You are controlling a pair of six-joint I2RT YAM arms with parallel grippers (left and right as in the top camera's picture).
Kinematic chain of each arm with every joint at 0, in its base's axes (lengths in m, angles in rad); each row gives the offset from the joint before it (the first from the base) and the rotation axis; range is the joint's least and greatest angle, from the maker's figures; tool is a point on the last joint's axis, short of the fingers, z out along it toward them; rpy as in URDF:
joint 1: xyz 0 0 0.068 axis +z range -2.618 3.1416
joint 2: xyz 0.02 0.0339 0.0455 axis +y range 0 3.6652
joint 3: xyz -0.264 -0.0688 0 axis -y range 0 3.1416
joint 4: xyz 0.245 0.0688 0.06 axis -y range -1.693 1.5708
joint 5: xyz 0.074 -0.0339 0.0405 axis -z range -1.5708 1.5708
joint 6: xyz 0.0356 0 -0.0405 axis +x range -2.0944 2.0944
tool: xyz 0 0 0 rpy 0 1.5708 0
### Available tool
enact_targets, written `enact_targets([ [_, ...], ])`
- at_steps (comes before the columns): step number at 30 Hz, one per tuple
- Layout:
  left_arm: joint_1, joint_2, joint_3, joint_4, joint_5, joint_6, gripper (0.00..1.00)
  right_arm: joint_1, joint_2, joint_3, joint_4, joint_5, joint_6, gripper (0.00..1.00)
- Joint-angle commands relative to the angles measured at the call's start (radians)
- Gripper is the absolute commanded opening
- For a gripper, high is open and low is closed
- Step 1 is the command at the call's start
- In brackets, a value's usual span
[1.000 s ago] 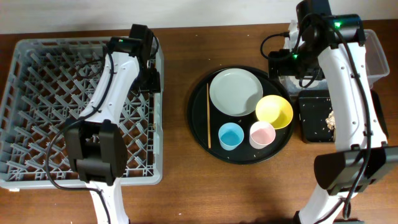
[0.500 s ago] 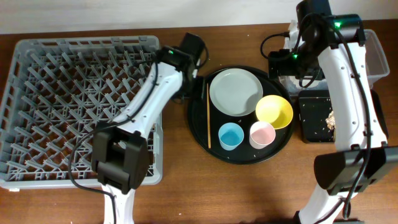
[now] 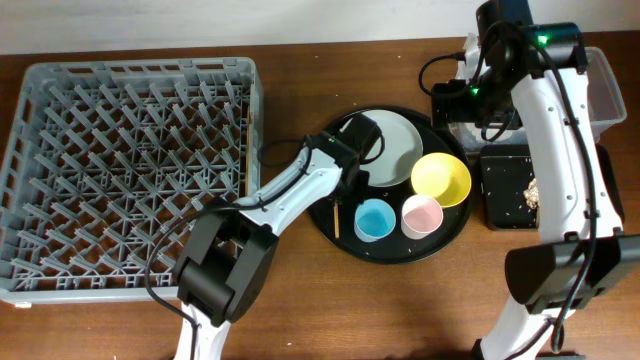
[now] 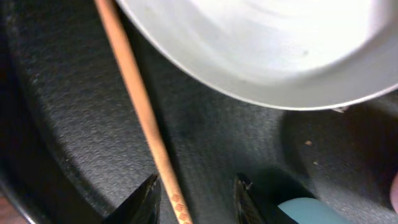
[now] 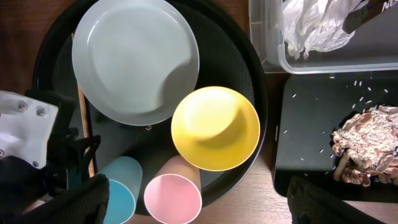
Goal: Sort waste into correct bins and load items into the dishwasher rack
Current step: 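Grasp the second wooden chopstick with the left gripper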
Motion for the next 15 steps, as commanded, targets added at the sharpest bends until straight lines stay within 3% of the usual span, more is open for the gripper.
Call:
enact_targets([
  [1,0.003,-0.02,-0.01,0.004,-0.025,-0.043,0.38,0.0,-0.004,0.011,-0.003,0.009,0.0,0.92],
  [7,0.005,0.039,-0.01,0.007,-0.021,-0.043,0.37,0.0,-0.004,0.011,-0.004,0.009,0.0,0.92],
  [15,0.039,0.082,-0.01,-0.018,-0.013,-0.148,0.28,0.0,-0.004,0.011,-0.005,0.009,0.0,0.92],
])
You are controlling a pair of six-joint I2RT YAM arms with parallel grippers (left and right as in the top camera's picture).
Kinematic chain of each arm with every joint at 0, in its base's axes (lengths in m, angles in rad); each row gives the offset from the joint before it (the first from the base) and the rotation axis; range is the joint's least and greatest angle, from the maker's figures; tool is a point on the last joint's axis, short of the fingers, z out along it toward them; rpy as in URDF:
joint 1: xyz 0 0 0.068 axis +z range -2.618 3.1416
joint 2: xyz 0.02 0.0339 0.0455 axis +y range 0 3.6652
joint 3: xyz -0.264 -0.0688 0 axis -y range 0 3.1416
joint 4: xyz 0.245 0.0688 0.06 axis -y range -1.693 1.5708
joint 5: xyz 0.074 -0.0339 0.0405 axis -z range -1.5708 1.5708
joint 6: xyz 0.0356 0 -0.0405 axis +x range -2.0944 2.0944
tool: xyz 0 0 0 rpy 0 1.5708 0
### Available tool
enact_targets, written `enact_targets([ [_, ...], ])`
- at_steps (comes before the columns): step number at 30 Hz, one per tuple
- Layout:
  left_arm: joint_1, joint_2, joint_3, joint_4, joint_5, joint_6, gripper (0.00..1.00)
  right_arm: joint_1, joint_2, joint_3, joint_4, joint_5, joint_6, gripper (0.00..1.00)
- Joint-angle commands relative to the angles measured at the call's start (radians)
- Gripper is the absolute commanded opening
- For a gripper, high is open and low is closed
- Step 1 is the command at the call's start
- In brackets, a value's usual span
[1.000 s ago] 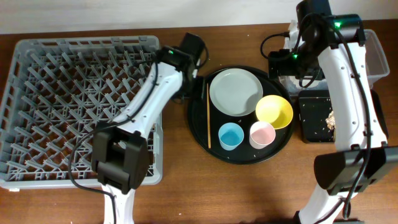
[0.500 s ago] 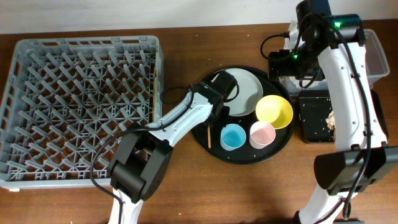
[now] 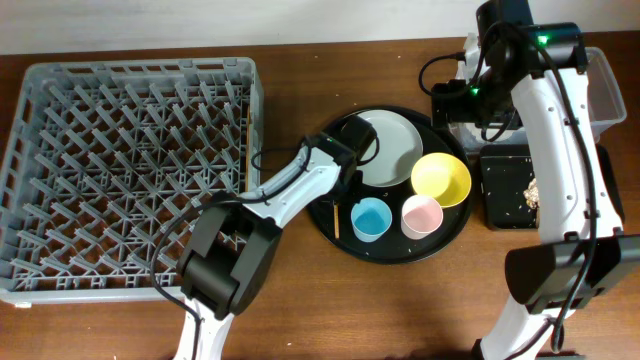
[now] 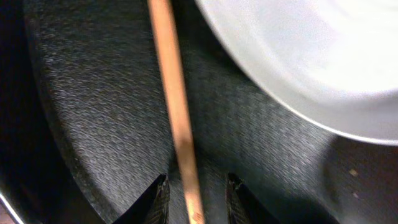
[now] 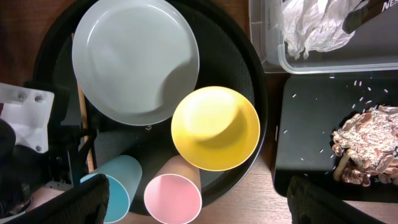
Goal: Sort waste into correct bins and load items into the dishwasher rack
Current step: 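Grasp the second wooden chopstick with the left gripper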
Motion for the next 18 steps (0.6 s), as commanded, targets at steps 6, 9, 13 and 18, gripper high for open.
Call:
enact_targets([
  [6,0.027,0.095,-0.008,0.002,0.106,-0.038,0.12,0.0,-0.004,0.011,-0.044,0.009,0.0,0.92],
  [9,0.029,0.097,-0.008,0.005,0.124,-0.038,0.01,0.0,-0.004,0.011,-0.051,0.009,0.0,0.92],
  [13,0.031,0.094,0.055,-0.056,0.154,0.004,0.01,0.0,-0.004,0.011,-0.048,0.009,0.0,0.92],
  [18,0.047,0.092,0.334,-0.356,-0.002,0.094,0.0,0.0,-0.004,0.011,-0.044,0.009,0.0,0.93],
])
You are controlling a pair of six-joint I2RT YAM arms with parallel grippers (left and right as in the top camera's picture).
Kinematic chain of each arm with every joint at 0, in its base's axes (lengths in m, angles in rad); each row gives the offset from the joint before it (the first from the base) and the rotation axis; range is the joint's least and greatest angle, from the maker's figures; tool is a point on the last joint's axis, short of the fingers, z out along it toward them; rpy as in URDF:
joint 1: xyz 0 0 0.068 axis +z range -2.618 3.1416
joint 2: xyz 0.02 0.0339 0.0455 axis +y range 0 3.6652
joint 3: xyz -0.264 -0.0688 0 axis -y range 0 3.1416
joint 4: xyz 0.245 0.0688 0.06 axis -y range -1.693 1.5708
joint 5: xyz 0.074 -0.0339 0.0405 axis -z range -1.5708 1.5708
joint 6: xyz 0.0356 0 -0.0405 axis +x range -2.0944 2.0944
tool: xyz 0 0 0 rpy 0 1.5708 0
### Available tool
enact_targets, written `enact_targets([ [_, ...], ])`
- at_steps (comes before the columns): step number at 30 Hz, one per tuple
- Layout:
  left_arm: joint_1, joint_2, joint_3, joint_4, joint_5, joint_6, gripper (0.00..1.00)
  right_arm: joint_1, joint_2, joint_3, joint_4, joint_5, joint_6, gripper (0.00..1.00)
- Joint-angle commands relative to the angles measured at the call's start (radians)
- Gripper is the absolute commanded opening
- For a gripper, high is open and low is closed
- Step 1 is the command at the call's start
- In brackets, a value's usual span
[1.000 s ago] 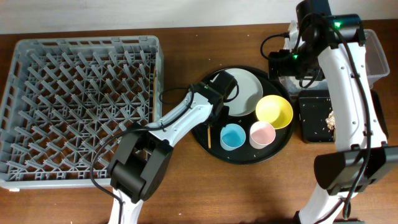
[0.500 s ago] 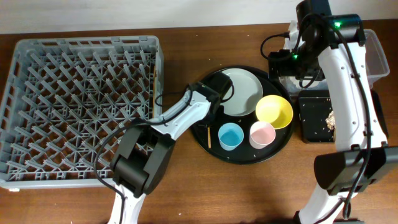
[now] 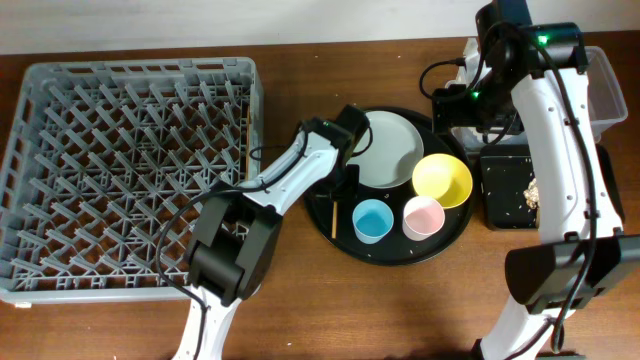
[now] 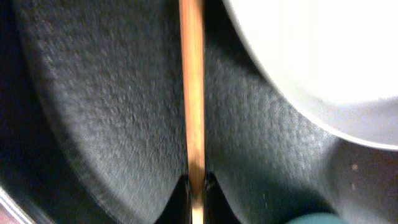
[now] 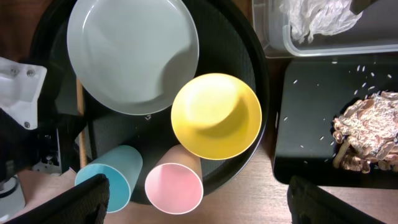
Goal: Sort waste into correct bins and load items into the dishwasher rack
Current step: 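Grasp the second wooden chopstick with the left gripper, then place the second chopstick into the dish rack with the left gripper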
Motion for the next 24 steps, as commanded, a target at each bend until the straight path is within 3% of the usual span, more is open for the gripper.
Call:
enact_targets([
  [1,0.018,0.011,0.214,-0.195,-0.116,0.064,0.0,0.0,-0.004,0.011,-0.001,0.009,0.0,0.93],
  [6,0.098,0.011,0.427,-0.381,-0.126,0.075,0.0,0.0,-0.004,0.011,-0.001,0.009,0.0,0.93],
  [9,0.171,0.011,0.459,-0.436,-0.134,0.077,0.0,0.0,-0.004,0.011,0.0,0.009,0.0,0.93],
  [16,0.356,0.011,0.459,-0.433,-0.133,0.211,0.01,0.0,-0.004,0.011,0.03,0.009,0.0,0.92],
  [24,0.443,0.017,0.446,-0.406,-0.137,0.353,0.01,0.0,-0.004,0.011,0.037,0.009,0.0,0.93],
])
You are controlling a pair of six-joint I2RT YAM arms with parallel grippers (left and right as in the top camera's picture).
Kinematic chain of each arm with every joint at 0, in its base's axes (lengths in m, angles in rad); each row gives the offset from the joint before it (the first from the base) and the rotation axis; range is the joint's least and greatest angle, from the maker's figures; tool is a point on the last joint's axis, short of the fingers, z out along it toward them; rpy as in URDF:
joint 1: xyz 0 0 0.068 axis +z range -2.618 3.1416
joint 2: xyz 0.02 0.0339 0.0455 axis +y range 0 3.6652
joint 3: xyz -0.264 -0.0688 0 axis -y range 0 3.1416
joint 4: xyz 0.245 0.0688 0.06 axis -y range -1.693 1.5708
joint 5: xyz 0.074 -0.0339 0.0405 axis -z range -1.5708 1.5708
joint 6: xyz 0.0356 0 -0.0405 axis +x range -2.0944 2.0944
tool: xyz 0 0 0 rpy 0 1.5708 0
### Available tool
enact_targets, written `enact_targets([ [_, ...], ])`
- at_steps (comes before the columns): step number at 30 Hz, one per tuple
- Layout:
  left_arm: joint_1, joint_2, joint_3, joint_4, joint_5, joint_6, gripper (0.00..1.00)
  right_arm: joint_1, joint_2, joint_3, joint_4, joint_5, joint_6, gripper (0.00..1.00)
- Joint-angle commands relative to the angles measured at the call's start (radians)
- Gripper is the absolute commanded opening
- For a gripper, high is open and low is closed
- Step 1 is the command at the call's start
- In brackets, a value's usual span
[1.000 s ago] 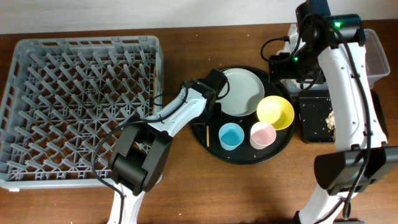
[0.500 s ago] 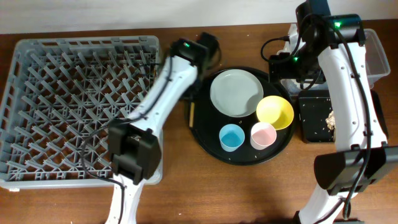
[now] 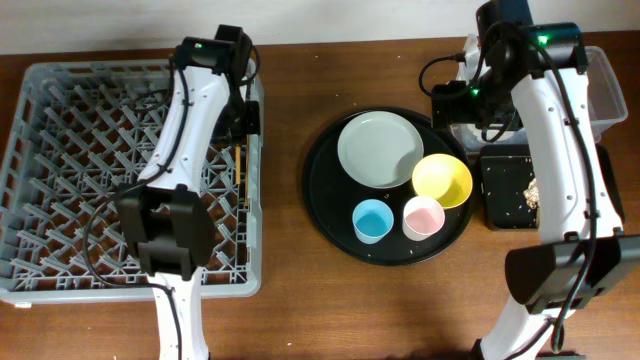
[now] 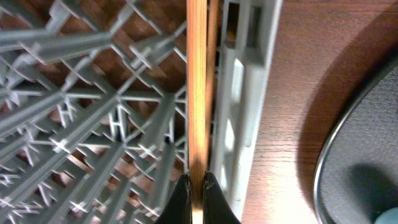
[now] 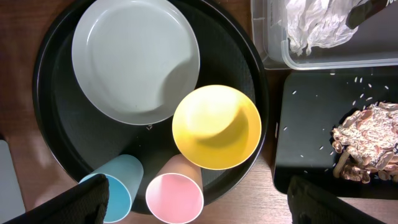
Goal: Sort waste into correct bins and load items into the dishwasher rack
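Note:
A wooden chopstick (image 4: 197,93) hangs upright in my left gripper (image 4: 196,198), which is shut on it just inside the right wall of the grey dishwasher rack (image 4: 249,130). From overhead the chopstick (image 3: 240,166) points down among the tines of the rack (image 3: 90,180). A black round tray (image 3: 330,200) holds a pale plate (image 3: 380,148), a yellow bowl (image 3: 441,180), a blue cup (image 3: 371,220) and a pink cup (image 3: 422,216). High over the tray's right side my right gripper (image 5: 196,208) stands open and holds nothing.
A clear bin (image 5: 323,53) with crumpled white paper sits at the back right. In front of it a black bin (image 5: 311,124) holds crumpled foil and scattered grains. Brown table shows between the rack and the tray.
My left gripper, shut on the chopstick at the tray's left edge, now holds it over the rack's right side. The chopstick has left the tray. The right arm hardly moved.
The chopstick lay on the tray beside the plate with my left gripper open around it. The jaws then stood closer to it, then shut on it. Now the chopstick is in the gripper at the rack. The right gripper stayed open above the tray throughout.

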Motion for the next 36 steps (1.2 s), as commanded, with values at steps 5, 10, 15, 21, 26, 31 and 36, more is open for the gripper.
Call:
enact_targets([
  [5,0.023,0.011,-0.033,0.055,-0.012,0.134,0.69,0.0,-0.004,0.011,0.003,0.009,0.001,0.93],
  [10,0.023,0.011,-0.024,0.071,0.0,0.135,0.72,0.0,-0.004,0.011,0.007,0.008,0.001,0.93],
  [15,0.012,0.011,0.067,0.035,0.083,0.172,0.65,-0.022,-0.004,0.013,0.052,0.005,0.01,0.93],
  [21,-0.11,0.011,0.183,0.072,0.14,0.216,0.66,-0.219,-0.004,0.034,0.063,-0.099,0.035,0.93],
  [26,-0.283,0.045,0.182,0.202,0.135,0.192,0.66,-0.37,-0.004,0.03,0.066,-0.157,0.034,0.93],
  [31,-0.407,0.122,0.182,0.336,0.135,0.187,0.66,-0.381,-0.004,0.026,0.063,-0.157,0.008,0.93],
  [36,-0.469,0.198,0.182,0.326,0.056,0.178,0.62,-0.381,-0.004,0.026,0.055,-0.157,0.005,0.93],
])
